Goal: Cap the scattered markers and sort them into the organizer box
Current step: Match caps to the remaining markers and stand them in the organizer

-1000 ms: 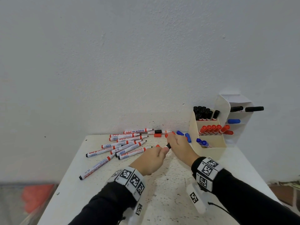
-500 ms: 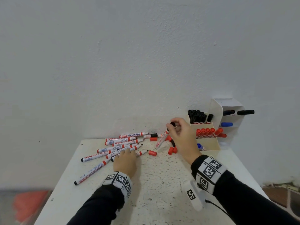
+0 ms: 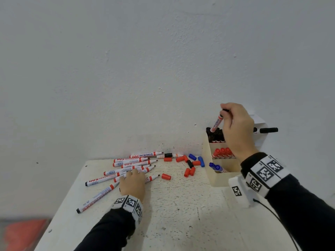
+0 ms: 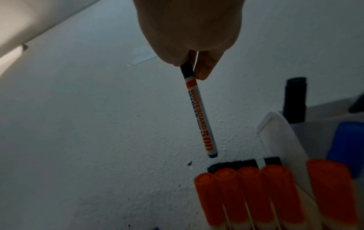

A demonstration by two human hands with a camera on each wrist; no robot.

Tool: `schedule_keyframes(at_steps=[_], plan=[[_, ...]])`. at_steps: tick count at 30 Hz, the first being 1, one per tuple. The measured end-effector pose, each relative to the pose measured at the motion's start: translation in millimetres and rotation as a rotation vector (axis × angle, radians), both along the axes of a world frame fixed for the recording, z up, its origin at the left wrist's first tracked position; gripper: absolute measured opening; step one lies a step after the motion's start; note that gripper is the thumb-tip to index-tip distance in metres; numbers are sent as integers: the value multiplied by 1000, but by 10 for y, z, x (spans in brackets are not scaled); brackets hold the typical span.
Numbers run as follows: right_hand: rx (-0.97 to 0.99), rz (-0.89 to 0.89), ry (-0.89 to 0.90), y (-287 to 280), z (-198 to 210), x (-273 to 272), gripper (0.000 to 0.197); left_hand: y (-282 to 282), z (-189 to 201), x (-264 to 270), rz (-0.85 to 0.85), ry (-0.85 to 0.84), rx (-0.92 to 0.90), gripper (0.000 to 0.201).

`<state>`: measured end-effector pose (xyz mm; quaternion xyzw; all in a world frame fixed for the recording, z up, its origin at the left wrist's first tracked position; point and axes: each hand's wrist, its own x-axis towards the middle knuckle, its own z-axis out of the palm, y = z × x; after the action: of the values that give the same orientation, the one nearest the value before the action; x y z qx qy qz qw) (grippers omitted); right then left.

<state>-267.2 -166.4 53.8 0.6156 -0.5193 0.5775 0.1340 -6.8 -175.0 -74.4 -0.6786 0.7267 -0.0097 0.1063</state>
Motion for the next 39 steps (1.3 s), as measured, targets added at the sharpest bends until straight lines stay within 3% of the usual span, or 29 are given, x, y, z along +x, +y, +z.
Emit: schedule_keyframes(at_steps=[15, 25, 28, 31, 33, 35, 36, 38, 39], plan=[[62, -109, 106, -153, 31, -359, 17, -13, -55, -13, 10, 34, 9, 45], [505, -220, 22, -453, -138, -434, 16, -15, -40, -35, 19, 47, 33, 49], [729, -306, 164, -536, -253, -439, 18, -12, -43, -33, 18, 46, 33, 50], [1020, -385, 436, -499, -239, -336, 26, -17, -60, -23, 24, 50, 30, 49], [1102, -425, 607, -454, -183, -266, 27, -22, -69, -20, 25, 57, 17, 47], [1069, -460, 665, -420, -125, -214, 27, -21, -71, -18, 24, 62, 15, 47], [956, -451, 592, -402, -112, -171, 27, -25, -74, -17, 23, 64, 16, 48], [693, -312, 418, -323, -93, 40, 25, -32, -81, -22, 21, 69, 11, 48], [656, -193, 363, -261, -70, 209, 22, -32, -83, -19, 22, 73, 11, 48]])
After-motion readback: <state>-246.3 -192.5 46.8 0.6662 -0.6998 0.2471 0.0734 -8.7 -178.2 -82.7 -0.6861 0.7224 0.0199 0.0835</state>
